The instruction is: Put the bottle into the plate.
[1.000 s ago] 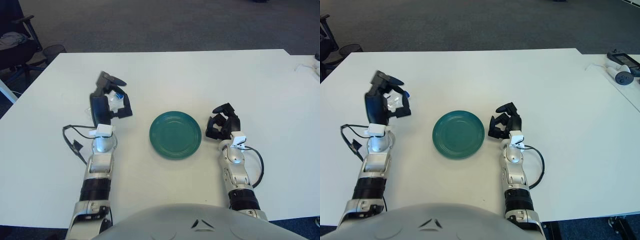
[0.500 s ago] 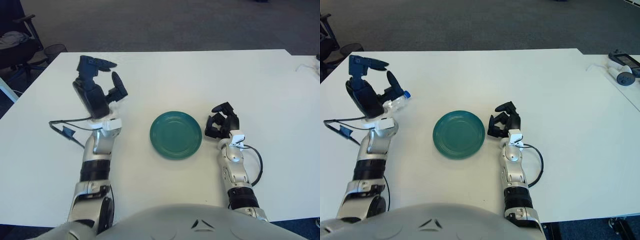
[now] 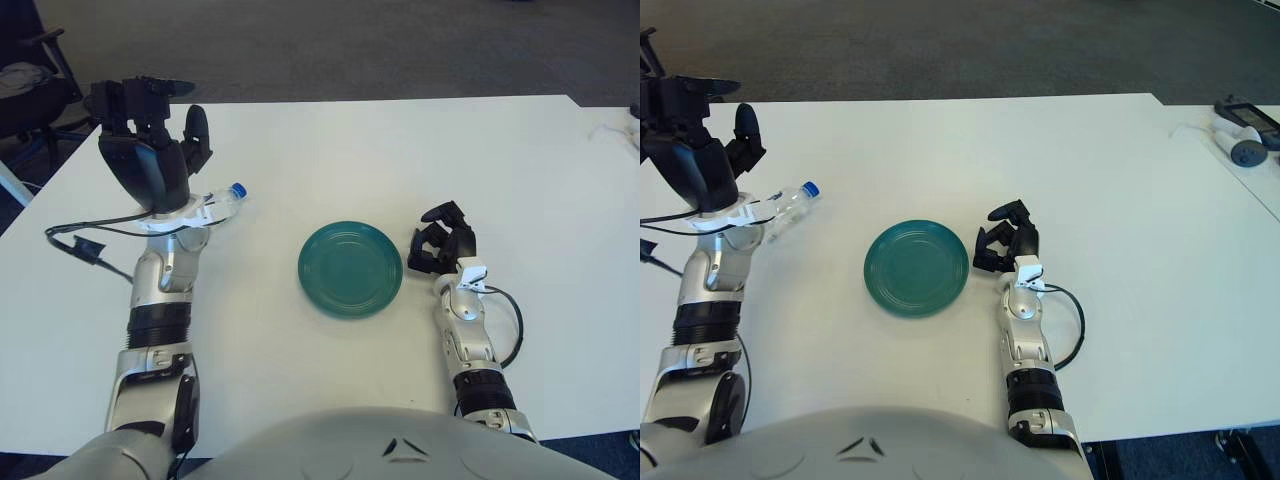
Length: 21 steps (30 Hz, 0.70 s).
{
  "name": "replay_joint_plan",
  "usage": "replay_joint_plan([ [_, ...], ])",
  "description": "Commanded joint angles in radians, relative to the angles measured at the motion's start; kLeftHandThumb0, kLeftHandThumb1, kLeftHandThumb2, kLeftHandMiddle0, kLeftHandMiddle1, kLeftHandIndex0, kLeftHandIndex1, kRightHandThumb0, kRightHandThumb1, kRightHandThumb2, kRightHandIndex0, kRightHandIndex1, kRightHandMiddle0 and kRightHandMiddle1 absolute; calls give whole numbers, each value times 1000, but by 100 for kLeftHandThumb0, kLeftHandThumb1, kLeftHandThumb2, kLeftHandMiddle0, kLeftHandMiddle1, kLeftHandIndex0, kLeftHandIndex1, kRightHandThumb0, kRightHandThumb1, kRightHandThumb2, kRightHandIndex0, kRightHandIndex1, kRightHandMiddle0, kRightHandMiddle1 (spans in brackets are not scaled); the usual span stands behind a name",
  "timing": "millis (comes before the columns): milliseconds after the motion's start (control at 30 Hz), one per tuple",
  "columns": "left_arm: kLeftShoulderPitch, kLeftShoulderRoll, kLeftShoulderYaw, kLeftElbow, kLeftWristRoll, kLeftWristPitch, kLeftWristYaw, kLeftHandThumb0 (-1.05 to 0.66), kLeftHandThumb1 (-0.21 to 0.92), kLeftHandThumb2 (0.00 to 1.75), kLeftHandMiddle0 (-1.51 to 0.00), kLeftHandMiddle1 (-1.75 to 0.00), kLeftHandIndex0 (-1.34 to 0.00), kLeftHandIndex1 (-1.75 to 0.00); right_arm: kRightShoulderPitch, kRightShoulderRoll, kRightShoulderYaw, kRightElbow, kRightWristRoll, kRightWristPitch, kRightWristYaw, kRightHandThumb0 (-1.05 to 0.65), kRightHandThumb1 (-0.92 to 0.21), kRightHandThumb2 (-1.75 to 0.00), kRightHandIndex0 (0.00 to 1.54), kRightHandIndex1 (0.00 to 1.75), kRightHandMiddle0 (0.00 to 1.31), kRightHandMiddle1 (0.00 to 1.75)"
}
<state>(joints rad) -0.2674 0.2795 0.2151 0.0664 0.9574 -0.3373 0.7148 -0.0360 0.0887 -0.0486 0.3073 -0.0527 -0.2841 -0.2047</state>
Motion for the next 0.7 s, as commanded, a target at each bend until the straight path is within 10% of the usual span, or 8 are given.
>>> replay_joint_plan([
  [0,-66,197,-105,-3,76,326,-799,-100,92,57,-8,-23,-1,-56,48,10,-3,140,15,90,14,0,-13,-149,81,160,53,175],
  [667,-166,426,-246,-131,148,349,-1529,-105,92,74,-20,-9,0,-20,23,12,-7,175,23,77,21,0,-12,-150,81,161,53,175],
])
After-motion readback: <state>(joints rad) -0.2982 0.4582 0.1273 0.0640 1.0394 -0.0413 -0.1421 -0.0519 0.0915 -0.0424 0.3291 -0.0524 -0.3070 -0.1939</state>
